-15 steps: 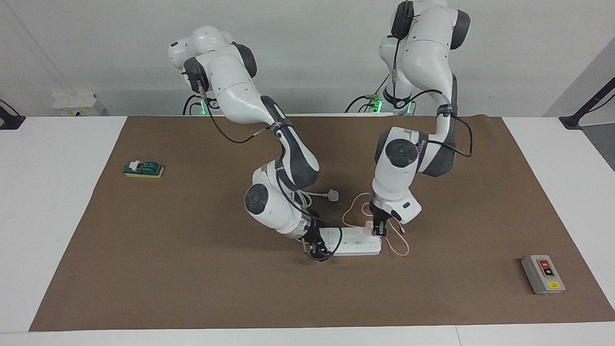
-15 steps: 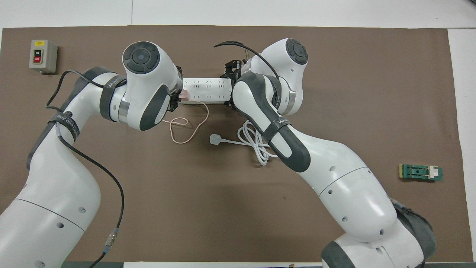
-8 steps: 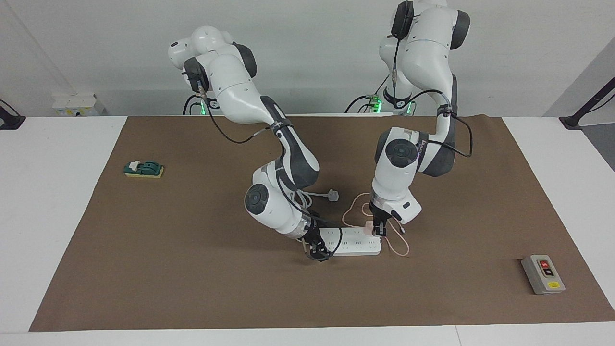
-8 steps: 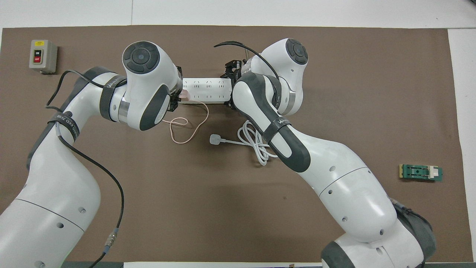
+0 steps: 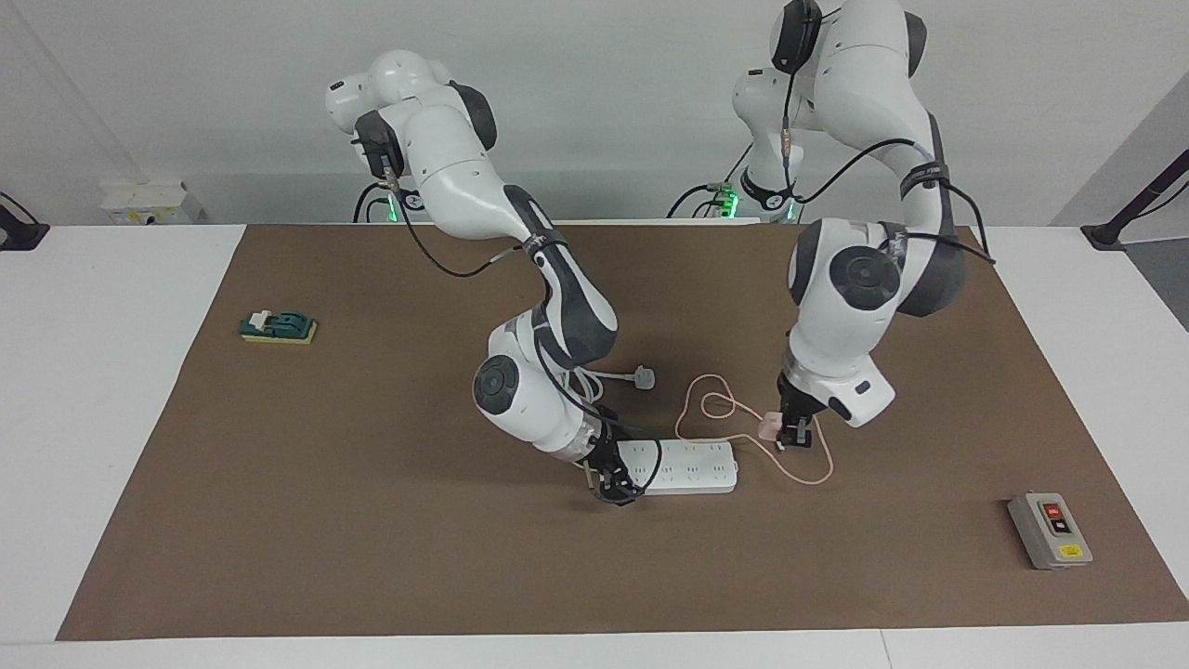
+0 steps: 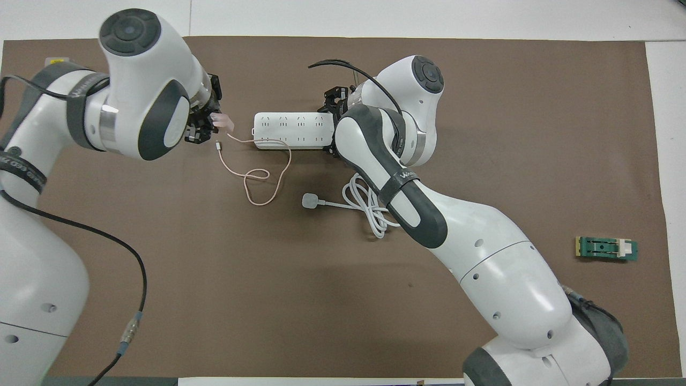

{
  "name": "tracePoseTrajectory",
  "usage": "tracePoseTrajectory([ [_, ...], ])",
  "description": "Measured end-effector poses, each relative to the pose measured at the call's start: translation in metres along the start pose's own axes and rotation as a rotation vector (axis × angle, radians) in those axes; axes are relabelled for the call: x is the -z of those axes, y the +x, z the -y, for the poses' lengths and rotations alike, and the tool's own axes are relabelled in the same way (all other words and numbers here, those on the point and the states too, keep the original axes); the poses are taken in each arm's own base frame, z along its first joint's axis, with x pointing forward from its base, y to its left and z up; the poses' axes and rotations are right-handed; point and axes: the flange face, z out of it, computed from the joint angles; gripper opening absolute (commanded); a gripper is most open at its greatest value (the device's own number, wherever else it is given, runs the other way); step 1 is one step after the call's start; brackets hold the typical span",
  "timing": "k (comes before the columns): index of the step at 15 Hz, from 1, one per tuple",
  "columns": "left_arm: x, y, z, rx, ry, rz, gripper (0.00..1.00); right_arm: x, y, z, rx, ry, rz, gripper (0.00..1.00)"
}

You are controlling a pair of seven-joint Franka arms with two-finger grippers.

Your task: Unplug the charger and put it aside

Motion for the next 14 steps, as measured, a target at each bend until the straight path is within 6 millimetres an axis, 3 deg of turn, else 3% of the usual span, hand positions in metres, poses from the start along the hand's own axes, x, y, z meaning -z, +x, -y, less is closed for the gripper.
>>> tracePoseTrajectory([
  [2,0.017,0.032,0.010,-0.033,0.007,0.021,0.00,0.000,0.000,0.000,0.000,0.000,0.000,1.00],
  [5,0.036,0.094,0.033,-0.134,0.029,0.045,0.00,0.003,-0.003,0.001,0.005,0.006,0.002,1.00],
  [7,0.040,0.136,0.051,-0.203,0.054,0.060,0.00,0.023,-0.014,0.004,0.017,0.018,0.011,1.00],
  [11,0.041,0.201,0.080,-0.351,0.069,0.082,0.00,0.132,-0.027,0.018,0.021,0.051,0.040,1.00],
  [14,0.040,0.227,0.092,-0.483,0.072,0.090,0.00,0.212,-0.023,0.014,0.029,0.032,0.035,1.00],
])
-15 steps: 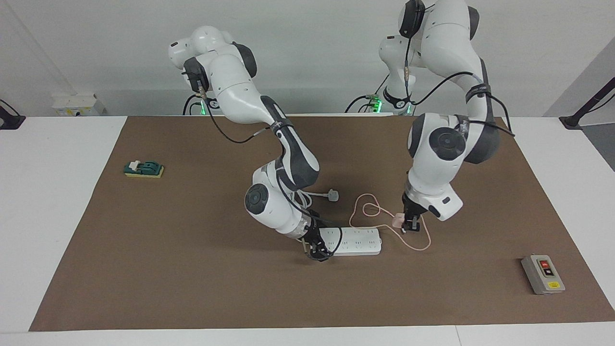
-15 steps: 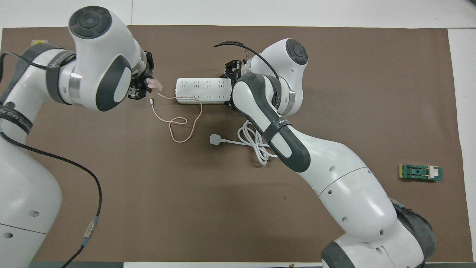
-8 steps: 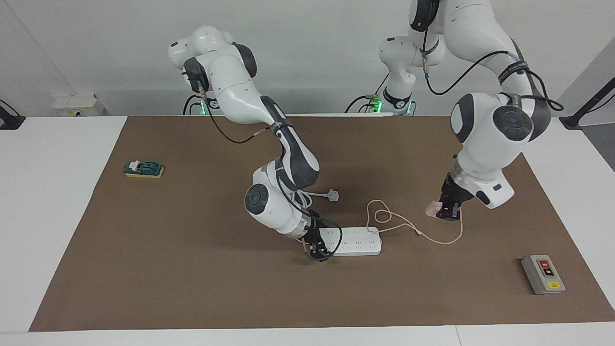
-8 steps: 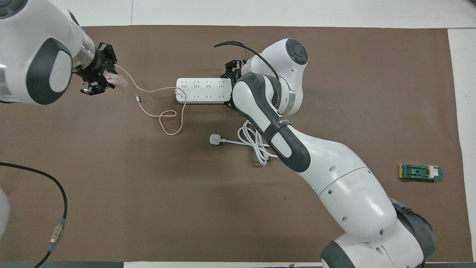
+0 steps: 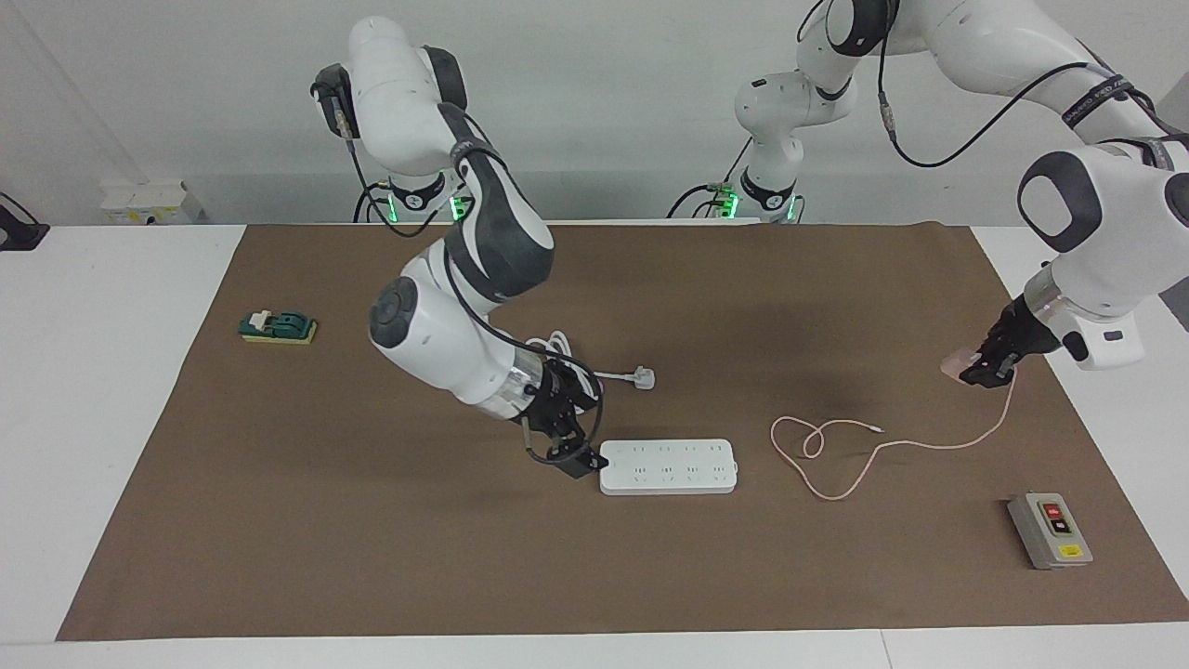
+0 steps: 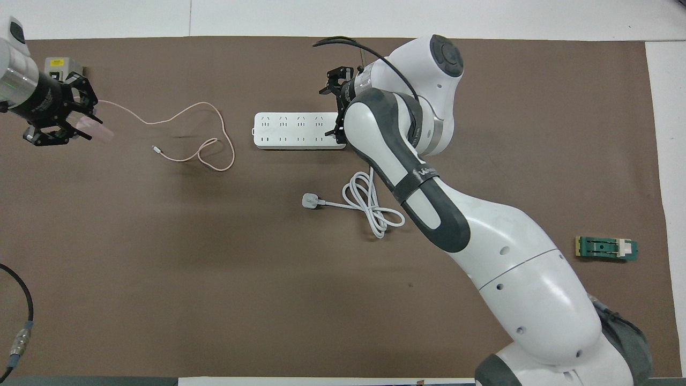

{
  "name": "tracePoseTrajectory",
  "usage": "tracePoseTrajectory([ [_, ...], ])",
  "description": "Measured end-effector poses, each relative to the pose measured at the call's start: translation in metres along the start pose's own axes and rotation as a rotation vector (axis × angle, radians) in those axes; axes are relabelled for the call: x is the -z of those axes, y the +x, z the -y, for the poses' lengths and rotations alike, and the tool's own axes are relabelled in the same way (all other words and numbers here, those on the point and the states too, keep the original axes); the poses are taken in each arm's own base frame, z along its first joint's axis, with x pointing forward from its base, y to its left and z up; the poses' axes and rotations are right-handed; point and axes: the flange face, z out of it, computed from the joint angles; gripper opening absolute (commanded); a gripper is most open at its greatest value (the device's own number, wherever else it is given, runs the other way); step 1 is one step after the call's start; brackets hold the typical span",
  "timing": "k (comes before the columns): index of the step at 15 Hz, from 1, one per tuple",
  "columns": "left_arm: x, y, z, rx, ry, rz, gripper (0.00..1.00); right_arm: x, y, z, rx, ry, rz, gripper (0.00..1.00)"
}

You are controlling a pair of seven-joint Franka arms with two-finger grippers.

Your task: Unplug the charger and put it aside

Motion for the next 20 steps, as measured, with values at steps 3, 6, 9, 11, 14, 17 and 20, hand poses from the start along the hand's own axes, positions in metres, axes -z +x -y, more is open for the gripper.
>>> tracePoseTrajectory([
  [3,-0.007,0.001,0.007,-0.132,0.038,-0.005,0.00,0.065,-0.003,-0.012,0.067,-0.024,-0.072,1.00],
  [6,-0.020,-0.016,0.005,-0.176,0.060,0.022,0.03,0.131,-0.008,-0.036,0.215,-0.084,-0.143,1.00],
  [9,-0.026,-0.027,0.004,-0.189,0.071,0.037,0.36,0.178,0.006,-0.055,0.393,-0.147,-0.211,1.00],
  [11,-0.028,-0.032,0.003,-0.198,0.076,0.042,1.00,0.204,0.018,-0.066,0.533,-0.195,-0.250,1.00],
  [14,-0.026,-0.034,0.003,-0.210,0.073,0.037,1.00,0.239,0.039,-0.080,0.775,-0.287,-0.313,1.00],
  [17,-0.014,-0.033,0.002,-0.232,0.056,0.011,1.00,0.274,0.052,-0.095,1.021,-0.372,-0.355,1.00],
  [20,0.009,-0.035,0.000,-0.269,0.033,-0.027,1.00,0.306,0.060,-0.123,1.236,-0.434,-0.375,1.00],
])
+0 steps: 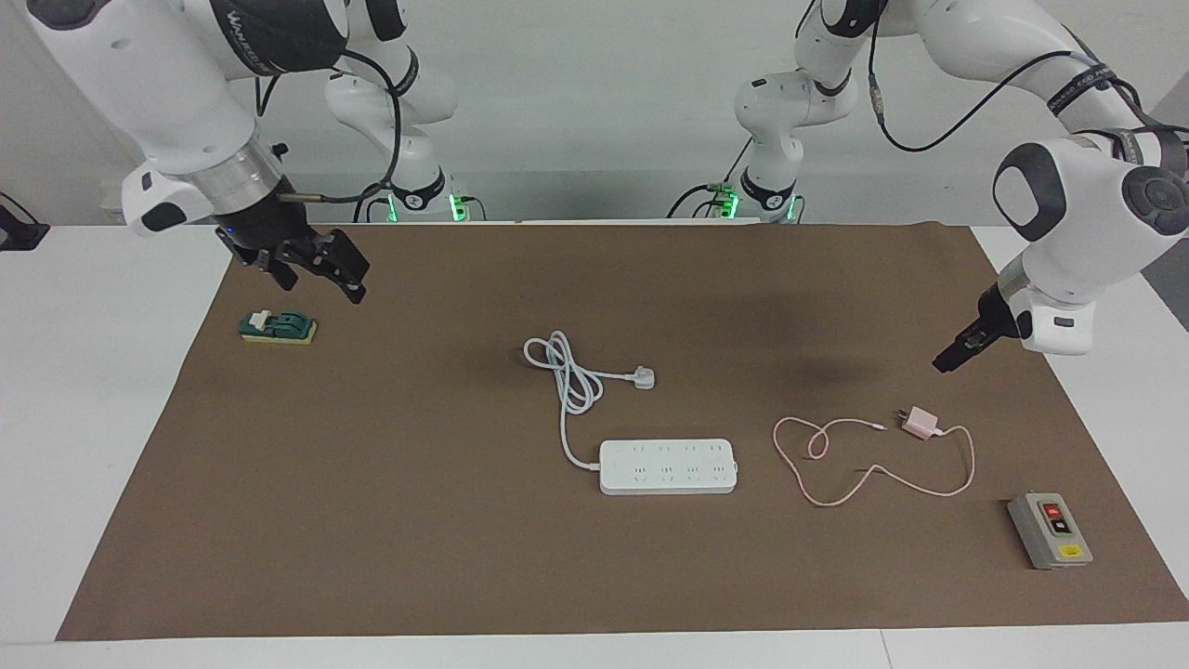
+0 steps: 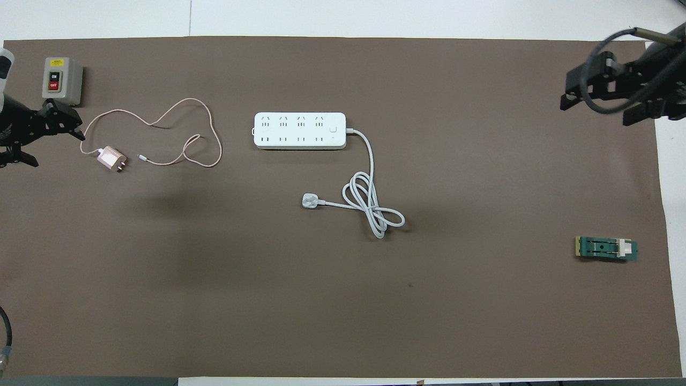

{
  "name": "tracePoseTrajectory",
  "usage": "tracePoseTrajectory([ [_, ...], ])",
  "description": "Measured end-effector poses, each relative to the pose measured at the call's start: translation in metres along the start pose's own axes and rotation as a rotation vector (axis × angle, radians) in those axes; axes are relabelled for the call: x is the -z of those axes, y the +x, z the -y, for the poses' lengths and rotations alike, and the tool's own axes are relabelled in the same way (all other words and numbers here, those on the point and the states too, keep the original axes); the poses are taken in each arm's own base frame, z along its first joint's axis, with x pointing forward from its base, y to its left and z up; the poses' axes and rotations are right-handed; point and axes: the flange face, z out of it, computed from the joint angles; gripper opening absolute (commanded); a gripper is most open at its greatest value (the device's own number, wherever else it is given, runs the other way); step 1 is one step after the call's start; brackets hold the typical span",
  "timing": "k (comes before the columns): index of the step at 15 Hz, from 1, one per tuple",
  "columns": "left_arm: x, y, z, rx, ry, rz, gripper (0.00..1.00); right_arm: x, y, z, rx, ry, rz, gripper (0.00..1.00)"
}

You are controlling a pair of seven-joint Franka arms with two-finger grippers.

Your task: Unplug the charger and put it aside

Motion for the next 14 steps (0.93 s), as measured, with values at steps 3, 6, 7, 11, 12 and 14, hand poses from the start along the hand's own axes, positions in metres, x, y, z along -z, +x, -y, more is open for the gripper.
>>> tracePoseTrajectory([
  [3,0.020,-0.011,-0.016,-0.090,-0.007,-0.003,1.00,0.006,-0.036,-0.029,0.137,-0.019,-0.017,1.00],
  [6,0.040,-0.030,-0.030,-0.217,0.013,0.056,1.00,0.005,-0.067,-0.062,0.198,-0.057,0.006,1.00],
  [7,0.048,-0.036,-0.031,-0.239,0.018,0.072,1.00,0.003,-0.072,-0.069,0.213,-0.078,0.016,1.00],
  [11,0.101,-0.073,-0.030,-0.285,0.016,0.046,1.00,-0.009,-0.074,-0.071,0.226,-0.100,0.045,1.00],
  [12,0.111,-0.082,-0.028,-0.292,0.018,0.044,1.00,-0.011,-0.074,-0.071,0.226,-0.100,0.048,1.00],
  [14,0.120,-0.094,-0.028,-0.306,0.024,0.049,1.00,-0.011,-0.074,-0.072,0.216,-0.100,0.050,1.00],
])
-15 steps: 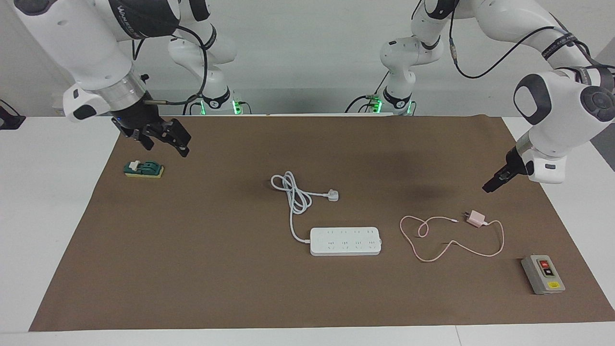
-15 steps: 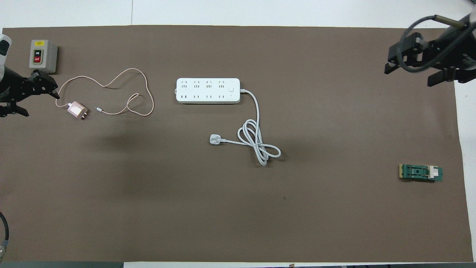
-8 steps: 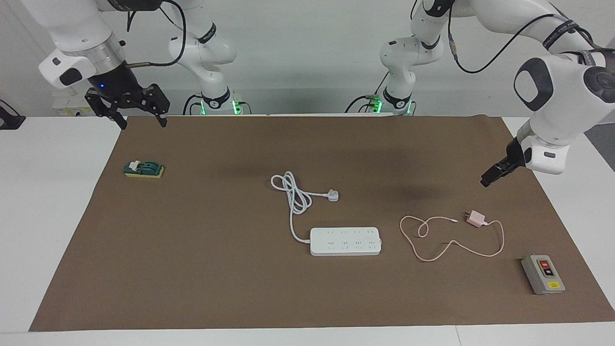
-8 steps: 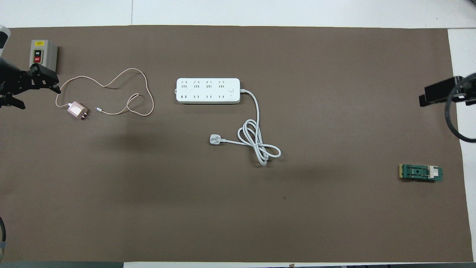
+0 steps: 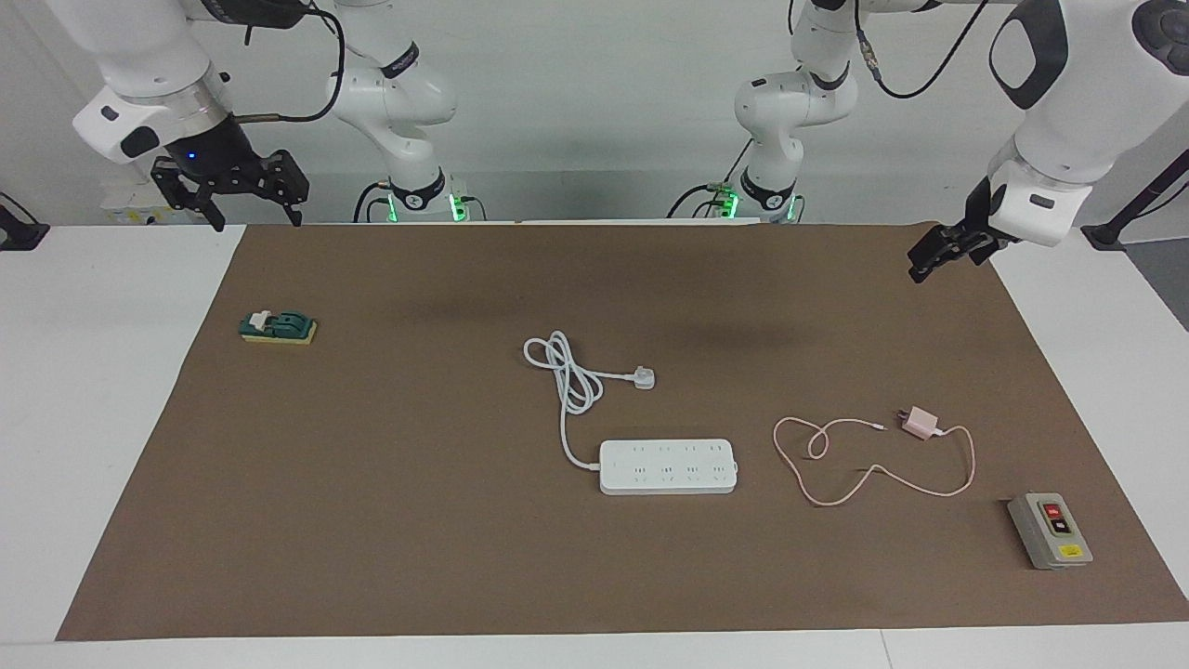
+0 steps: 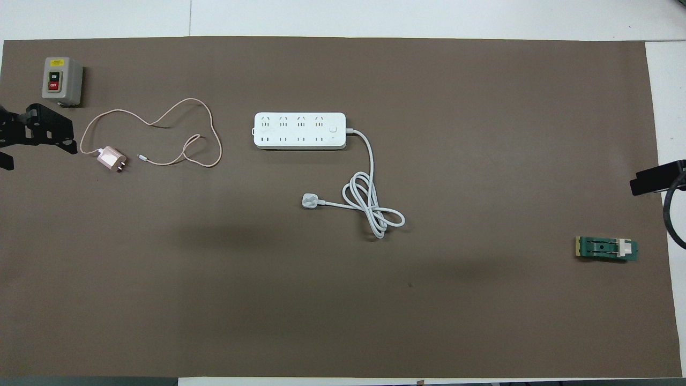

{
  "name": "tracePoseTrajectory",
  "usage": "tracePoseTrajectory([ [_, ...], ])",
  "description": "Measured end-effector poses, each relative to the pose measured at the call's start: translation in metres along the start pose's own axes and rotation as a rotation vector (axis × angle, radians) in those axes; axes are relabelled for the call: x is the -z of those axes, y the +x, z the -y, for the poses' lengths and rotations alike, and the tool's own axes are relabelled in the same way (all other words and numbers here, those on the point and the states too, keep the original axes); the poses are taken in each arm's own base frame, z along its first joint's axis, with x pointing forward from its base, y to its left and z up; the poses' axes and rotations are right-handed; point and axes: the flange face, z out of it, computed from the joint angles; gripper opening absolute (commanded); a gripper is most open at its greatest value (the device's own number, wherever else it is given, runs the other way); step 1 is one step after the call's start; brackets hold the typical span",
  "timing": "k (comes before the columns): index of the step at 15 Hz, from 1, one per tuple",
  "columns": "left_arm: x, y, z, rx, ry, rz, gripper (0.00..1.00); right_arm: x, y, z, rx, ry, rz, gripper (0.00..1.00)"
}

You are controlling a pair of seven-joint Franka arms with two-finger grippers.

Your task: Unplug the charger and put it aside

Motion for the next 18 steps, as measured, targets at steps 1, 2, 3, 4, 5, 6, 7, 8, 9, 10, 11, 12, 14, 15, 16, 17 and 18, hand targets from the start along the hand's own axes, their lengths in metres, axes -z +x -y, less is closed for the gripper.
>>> tracePoseTrajectory([
  [1,0.001,-0.002,-0.001,-0.015,0.001,0.003,1.00,0.000,0.000,0.000,-0.009,0.002,0.001,1.00],
  [2,0.000,-0.002,-0.002,-0.036,0.002,0.006,1.00,0.000,0.000,0.001,-0.016,0.005,0.001,1.00],
  [3,-0.001,-0.002,-0.004,-0.054,0.002,0.008,1.00,0.000,0.000,0.001,-0.021,0.009,0.002,1.00],
  [4,-0.002,-0.002,-0.005,-0.064,0.003,0.009,1.00,0.000,0.000,0.002,-0.023,0.009,0.002,1.00],
  [5,-0.001,-0.003,-0.006,-0.070,0.003,0.010,1.00,0.000,0.000,0.002,-0.023,0.009,0.002,1.00],
  [6,0.000,-0.004,-0.007,-0.072,0.003,0.009,1.00,0.000,0.000,0.002,-0.023,0.009,0.002,1.00],
  [7,0.001,-0.006,-0.007,-0.073,0.003,0.007,1.00,0.000,0.000,0.002,-0.025,0.009,0.002,1.00],
  [8,0.004,-0.009,-0.007,-0.073,0.004,0.007,1.00,0.000,0.000,0.002,-0.028,0.009,0.002,1.00],
  [9,0.007,-0.014,-0.005,-0.072,0.008,0.012,1.00,0.000,0.000,0.003,-0.028,0.010,0.002,1.00],
  [10,0.009,-0.020,-0.004,-0.070,0.012,0.018,1.00,0.000,0.000,0.005,-0.027,0.010,0.001,1.00],
  [11,0.012,-0.026,-0.002,-0.069,0.016,0.022,1.00,0.000,0.001,0.007,-0.027,0.010,0.001,1.00],
  [12,0.013,-0.031,-0.002,-0.069,0.019,0.023,1.00,0.000,0.001,0.008,-0.028,0.010,0.001,1.00],
  [14,0.013,-0.040,-0.002,-0.070,0.025,0.028,1.00,0.000,0.001,0.010,-0.040,0.010,0.001,1.00],
  [15,0.012,-0.043,-0.002,-0.071,0.027,0.031,1.00,0.000,0.001,0.010,-0.046,0.010,0.001,1.00],
  [16,0.010,-0.046,-0.002,-0.072,0.027,0.036,1.00,0.000,0.001,0.010,-0.049,0.010,0.001,1.00],
  [17,0.009,-0.049,-0.003,-0.075,0.026,0.039,1.00,0.000,0.001,0.010,-0.052,0.011,0.001,1.00],
  [18,0.009,-0.051,-0.003,-0.080,0.026,0.040,1.00,0.000,0.001,0.010,-0.057,0.011,0.001,1.00],
])
